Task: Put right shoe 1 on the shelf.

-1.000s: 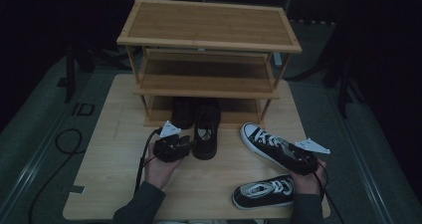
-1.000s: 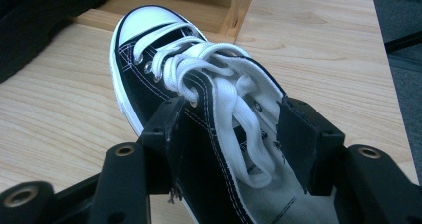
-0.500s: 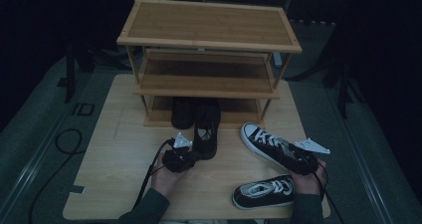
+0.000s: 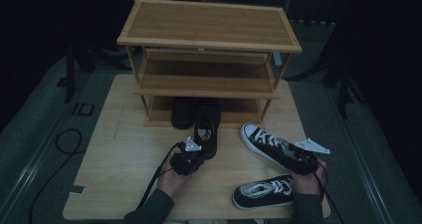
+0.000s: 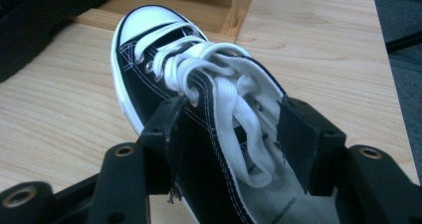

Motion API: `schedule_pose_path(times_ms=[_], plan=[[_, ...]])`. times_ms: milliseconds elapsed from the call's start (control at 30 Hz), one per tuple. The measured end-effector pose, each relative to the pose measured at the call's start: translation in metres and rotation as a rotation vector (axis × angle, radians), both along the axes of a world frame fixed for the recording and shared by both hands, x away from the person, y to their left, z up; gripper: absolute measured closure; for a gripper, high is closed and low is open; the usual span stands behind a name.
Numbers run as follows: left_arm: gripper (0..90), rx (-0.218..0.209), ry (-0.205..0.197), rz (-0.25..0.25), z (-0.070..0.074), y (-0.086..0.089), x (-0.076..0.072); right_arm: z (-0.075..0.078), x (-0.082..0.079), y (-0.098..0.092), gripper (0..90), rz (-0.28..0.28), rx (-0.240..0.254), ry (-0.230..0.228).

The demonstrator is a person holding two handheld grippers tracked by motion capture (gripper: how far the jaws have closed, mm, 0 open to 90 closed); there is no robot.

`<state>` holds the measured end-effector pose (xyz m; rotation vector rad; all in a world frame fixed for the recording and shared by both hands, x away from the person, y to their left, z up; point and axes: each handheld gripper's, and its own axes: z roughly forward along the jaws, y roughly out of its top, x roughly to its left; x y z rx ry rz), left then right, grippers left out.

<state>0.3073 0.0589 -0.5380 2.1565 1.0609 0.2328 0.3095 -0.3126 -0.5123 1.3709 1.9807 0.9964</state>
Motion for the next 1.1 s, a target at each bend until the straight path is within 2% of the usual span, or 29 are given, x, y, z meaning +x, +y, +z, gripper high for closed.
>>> schedule_pose_path(times_ms=[67,300,400,600,667,900,1000,1100], plan=[[90.0,0.015,-0.004,-0.002,-0.002,-0.004,0.001,0.0,0.0,0.0,44.3,0.0,0.0,0.0],[90.0,0.0,-0.008,0.003,0.0,-0.014,0.007,0.0,0.0,0.0,44.4,0.0,0.001,-0.001],[90.0,0.009,-0.016,0.007,0.003,-0.016,0.01,0.0,0.0,0.0,44.3,0.001,0.001,-0.001],[90.0,0.02,-0.021,0.025,0.004,-0.015,0.018,0.0,0.0,0.0,44.3,0.001,0.002,-0.002],[90.0,0.006,-0.017,0.032,0.004,-0.012,0.022,0.0,0.0,0.0,44.3,0.001,0.002,-0.002],[89.9,0.018,-0.034,0.02,0.012,-0.013,0.035,0.0,0.0,0.0,44.4,0.0,0.001,-0.001],[90.0,0.045,-0.044,-0.006,0.013,-0.02,0.038,0.0,0.0,0.0,44.4,0.0,0.0,0.0],[90.0,0.046,-0.053,-0.009,0.013,-0.025,0.04,0.0,0.0,0.0,44.4,0.001,0.001,-0.001]])
